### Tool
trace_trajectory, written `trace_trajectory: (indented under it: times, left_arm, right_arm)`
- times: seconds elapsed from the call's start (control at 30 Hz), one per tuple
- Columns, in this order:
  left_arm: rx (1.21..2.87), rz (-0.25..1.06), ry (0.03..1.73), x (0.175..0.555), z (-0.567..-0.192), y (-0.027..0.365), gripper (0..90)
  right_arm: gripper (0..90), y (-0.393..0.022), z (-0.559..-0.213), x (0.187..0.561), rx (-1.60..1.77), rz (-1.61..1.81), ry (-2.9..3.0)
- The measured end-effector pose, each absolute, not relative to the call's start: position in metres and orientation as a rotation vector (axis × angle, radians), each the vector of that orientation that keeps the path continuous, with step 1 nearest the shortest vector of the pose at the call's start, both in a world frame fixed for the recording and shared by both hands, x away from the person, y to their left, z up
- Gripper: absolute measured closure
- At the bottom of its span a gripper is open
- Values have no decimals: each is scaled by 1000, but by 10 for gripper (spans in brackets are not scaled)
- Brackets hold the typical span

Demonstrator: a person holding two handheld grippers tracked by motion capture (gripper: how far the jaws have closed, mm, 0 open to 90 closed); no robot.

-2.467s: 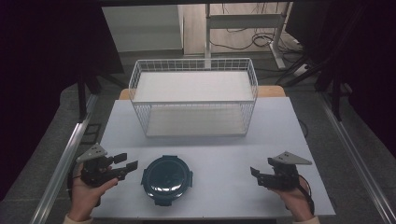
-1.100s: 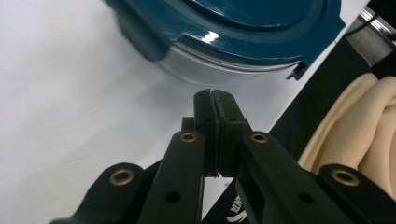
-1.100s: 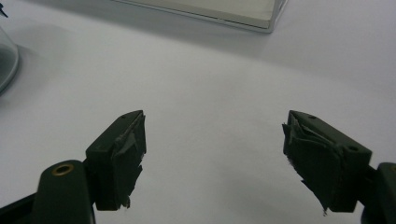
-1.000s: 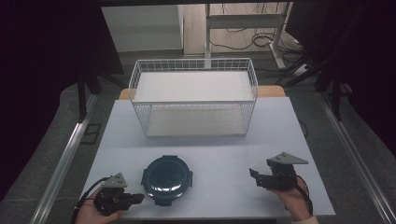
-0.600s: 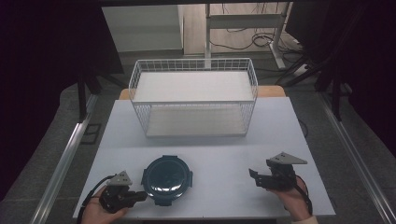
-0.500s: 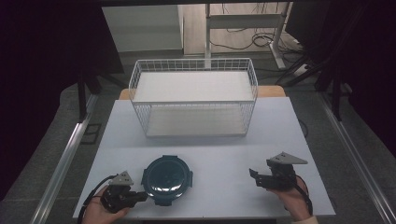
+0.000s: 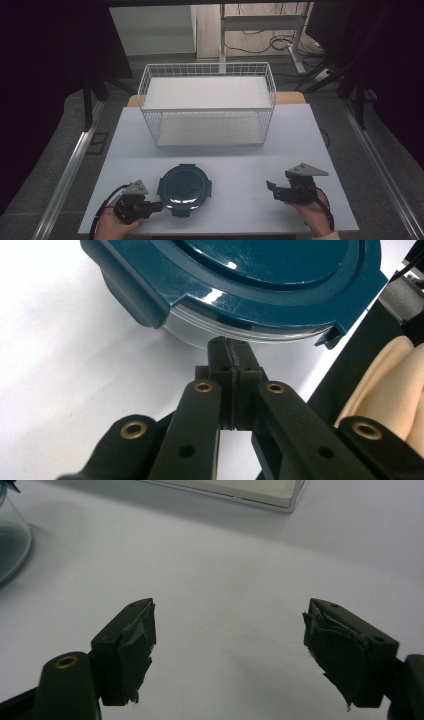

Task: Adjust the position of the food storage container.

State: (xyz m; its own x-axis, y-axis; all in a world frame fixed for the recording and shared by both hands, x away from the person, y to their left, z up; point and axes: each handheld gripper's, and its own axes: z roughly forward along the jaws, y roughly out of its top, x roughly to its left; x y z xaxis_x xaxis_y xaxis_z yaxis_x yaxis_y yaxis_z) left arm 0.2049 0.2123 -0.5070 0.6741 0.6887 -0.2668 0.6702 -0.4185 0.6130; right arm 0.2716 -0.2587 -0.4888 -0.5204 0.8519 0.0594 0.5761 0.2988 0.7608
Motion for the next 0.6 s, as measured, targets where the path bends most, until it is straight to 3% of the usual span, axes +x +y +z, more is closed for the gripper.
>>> trace_trajectory:
  times: [0.6]
  left_arm:
    - [2178, 5, 1032, 236, -505, 182, 900]
  right_arm:
    - [208, -264, -484, 273, 1294, 1135, 2179]
